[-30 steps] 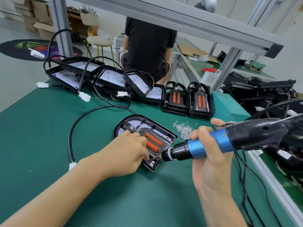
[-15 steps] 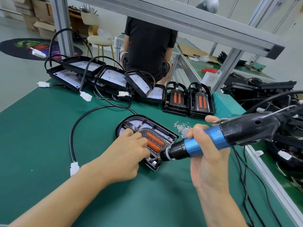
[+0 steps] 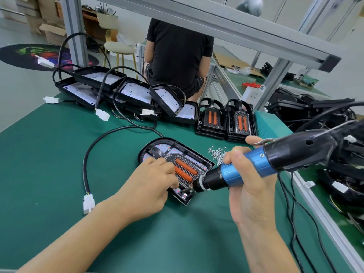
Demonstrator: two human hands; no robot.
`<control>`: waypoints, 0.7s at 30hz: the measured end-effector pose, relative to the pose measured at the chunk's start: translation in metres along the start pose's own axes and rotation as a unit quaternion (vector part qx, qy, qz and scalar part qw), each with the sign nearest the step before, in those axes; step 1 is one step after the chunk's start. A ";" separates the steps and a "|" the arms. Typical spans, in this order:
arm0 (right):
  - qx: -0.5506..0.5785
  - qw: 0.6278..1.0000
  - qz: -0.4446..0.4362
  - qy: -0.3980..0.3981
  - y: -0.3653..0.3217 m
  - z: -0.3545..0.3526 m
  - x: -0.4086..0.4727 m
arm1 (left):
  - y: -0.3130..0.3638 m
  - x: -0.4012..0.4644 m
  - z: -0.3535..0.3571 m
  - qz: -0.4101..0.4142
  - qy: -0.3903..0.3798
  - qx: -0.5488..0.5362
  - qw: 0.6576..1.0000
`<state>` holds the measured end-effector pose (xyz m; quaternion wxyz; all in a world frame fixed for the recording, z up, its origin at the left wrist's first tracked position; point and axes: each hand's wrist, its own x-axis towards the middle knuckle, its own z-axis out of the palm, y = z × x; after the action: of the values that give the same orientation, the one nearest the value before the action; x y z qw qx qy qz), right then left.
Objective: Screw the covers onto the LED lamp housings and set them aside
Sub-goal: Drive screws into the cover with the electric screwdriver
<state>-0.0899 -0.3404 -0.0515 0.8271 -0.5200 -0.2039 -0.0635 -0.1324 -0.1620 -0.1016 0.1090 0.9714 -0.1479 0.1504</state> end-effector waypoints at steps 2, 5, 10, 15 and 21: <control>-0.007 1.000 -0.003 0.000 0.001 0.000 0.000 | -0.001 -0.002 0.003 -0.001 0.014 -0.003 1.000; -0.013 1.000 -0.002 -0.002 0.002 0.000 0.001 | -0.001 -0.006 0.006 -0.009 0.018 -0.011 1.000; -0.014 1.000 0.003 -0.015 0.004 0.002 0.001 | 0.001 -0.008 0.008 -0.018 0.023 -0.022 0.999; -0.008 1.000 0.009 -0.019 0.004 0.002 0.000 | 0.000 -0.009 0.008 -0.021 0.038 -0.020 0.999; 0.007 1.000 -0.002 0.012 -0.001 -0.002 0.000 | 0.001 -0.008 0.009 -0.014 0.049 -0.018 0.999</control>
<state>-0.0895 -0.3431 -0.0511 0.8328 -0.5131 -0.1957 -0.0703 -0.1375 -0.1627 -0.1120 0.1354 0.9628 -0.1317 0.1934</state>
